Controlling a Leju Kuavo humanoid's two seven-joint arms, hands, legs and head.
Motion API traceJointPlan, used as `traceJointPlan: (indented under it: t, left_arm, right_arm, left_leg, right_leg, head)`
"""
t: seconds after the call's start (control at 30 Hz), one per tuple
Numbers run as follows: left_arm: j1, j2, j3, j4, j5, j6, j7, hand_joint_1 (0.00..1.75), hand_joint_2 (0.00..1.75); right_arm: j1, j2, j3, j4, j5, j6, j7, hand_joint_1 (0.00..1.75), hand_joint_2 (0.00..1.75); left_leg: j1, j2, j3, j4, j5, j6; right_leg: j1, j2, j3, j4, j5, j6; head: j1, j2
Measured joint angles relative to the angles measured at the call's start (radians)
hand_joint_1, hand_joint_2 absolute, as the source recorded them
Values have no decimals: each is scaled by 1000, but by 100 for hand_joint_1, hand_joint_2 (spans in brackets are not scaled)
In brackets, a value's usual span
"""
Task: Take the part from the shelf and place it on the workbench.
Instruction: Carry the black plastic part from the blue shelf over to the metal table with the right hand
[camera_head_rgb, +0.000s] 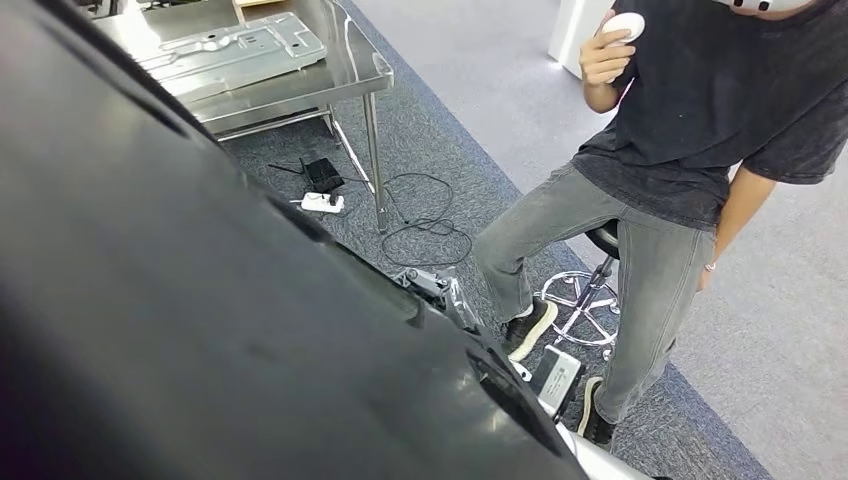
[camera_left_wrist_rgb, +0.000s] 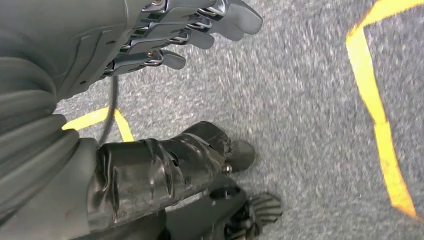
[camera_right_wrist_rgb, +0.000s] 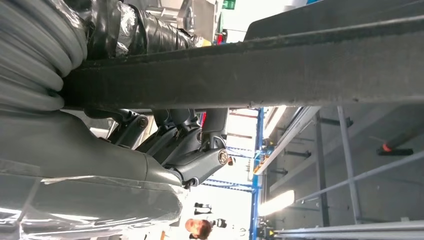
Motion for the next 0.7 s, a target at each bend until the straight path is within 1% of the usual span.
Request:
traceJointPlan:
  t: [0.03,0.07,0.1,0.13,0.17,0.2,0.23,0.27,0.3,0.33,0.37,0.4,0.43,0.5,0.53,0.57,0.6,0.63,0.67,0.7]
  left_arm:
    - [-1,0,0,0,-2,0,2,0,175]
    - [-2,-1,0,0,-4,-1,3,0,175]
    - [-3,-1,-1,0,-6,-1,4,0,175]
    - [-3,-2,-1,0,-8,-1,5,0,175]
    - [-3,-2,-1,0,-9,-1,6,0,175]
    - [-2,-2,-1,0,-9,-1,7,0,175]
    - [0,-1,-2,0,-9,-1,7,0,175]
    - [1,-1,-2,0,-10,-1,8,0,175]
    - [1,-1,-2,0,-10,-1,8,0,175]
    - [1,0,-2,0,-10,-1,8,0,175]
    - [-1,0,-2,0,-10,-1,8,0,175]
    - [-2,1,-3,0,-10,-1,8,0,175]
    - [-3,1,-3,0,-10,0,8,0,175]
    - [-1,0,-3,0,-10,1,9,0,175]
    - [1,0,-3,0,-9,1,9,0,175]
    - [2,0,-3,0,-8,0,9,0,175]
    - [2,0,-3,0,-8,-1,9,0,175]
    - [1,0,-3,0,-8,-2,9,0,175]
    - [1,0,-3,0,-8,-3,9,0,175]
    - [1,0,-3,0,-8,-3,9,0,175]
  right_arm:
    - [0,0,0,0,0,1,-1,175,175]
    - [-1,0,0,0,0,1,-1,175,175]
    - [-2,0,0,0,-1,1,-2,175,175]
    - [-2,1,0,0,-1,1,-3,175,175]
    - [-2,0,0,0,-3,1,-4,175,175]
    - [-2,0,0,1,-5,1,-5,175,175]
    - [-2,0,0,1,-8,1,-6,175,175]
    - [-2,0,0,1,-10,1,-7,175,175]
    - [-2,0,0,1,-12,1,-8,175,175]
    - [-2,1,0,1,-12,2,-9,175,175]
    - [-3,1,0,2,-13,2,-9,175,175]
    - [-3,1,-1,2,-13,2,-9,175,175]
    - [-4,1,-1,3,-13,2,-9,175,175]
    - [-4,1,-2,3,-12,2,-9,175,175]
    - [-4,1,-2,3,-10,2,-8,175,175]
    - [-3,0,-2,3,-8,0,-8,175,175]
    - [-3,0,-3,3,-6,-1,-7,175,175]
    - [-3,0,-3,3,-3,-2,-6,175,175]
    - [-2,0,-3,3,1,-3,-5,175,175]
    - [-1,0,-3,3,8,-2,-3,175,175]
  left_leg:
    - [1,3,-7,19,-11,-5]
    - [2,7,-27,58,-28,-9]
    - [3,11,-60,118,-51,-12]
    - [3,13,-104,190,-73,-15]
    - [4,14,-147,252,-86,-16]
    - [4,15,-179,287,-81,-16]
    - [3,15,-190,283,-54,-14]
    - [3,15,-183,239,-9,-9]
    - [1,15,-162,170,41,-2]
    - [-3,16,-139,109,75,7]
    - [-8,17,-119,59,91,14]
    - [-12,18,-108,33,92,20]
    - [-16,18,-103,27,83,23]
    - [-13,18,-91,11,79,29]
    - [-9,18,-81,2,78,34]
    - [-6,18,-71,-7,76,38]
    - [-3,19,-61,-12,73,43]
    - [-2,19,-54,-14,68,47]
    - [-3,18,-48,-14,62,49]
    - [-2,16,-40,-13,55,49]
  right_leg:
    - [-2,-1,5,-3,-3,-7]
    - [-3,-3,12,-6,-6,-13]
    - [-2,-5,17,-7,-10,-18]
    - [-1,-7,21,-7,-15,-21]
    - [1,-7,26,-7,-20,-23]
    - [3,-7,32,-7,-26,-24]
    - [4,-6,41,-7,-32,-24]
    - [6,-5,52,-7,-39,-24]
    - [7,-4,63,-8,-47,-23]
    - [8,-4,70,-9,-54,-20]
    - [9,-4,73,-9,-59,-16]
    - [9,-5,73,-11,-63,-11]
    - [8,-5,73,-13,-65,-6]
    - [8,-6,80,-17,-70,5]
    - [8,-6,79,-6,-77,10]
    - [9,-6,66,26,-91,14]
    - [8,-5,38,80,-112,17]
    - [7,-5,-3,148,-137,20]
    - [6,-5,-47,216,-155,22]
    - [4,-5,-82,259,-157,25]
  head:
    - [-2,0]
    - [-4,0]
    - [-5,-1]
    - [-7,-1]
    - [-7,-1]
    - [-7,-1]
    - [-9,-1]
    - [-10,-1]
    - [-12,-1]
    - [-15,-2]
    - [-16,-2]
    - [-17,-2]
    - [-19,-2]
    - [-17,-2]
    - [-18,-2]
    - [-17,-2]
    - [-16,-2]
    - [-17,-2]
    - [-16,-2]
    - [-15,-2]
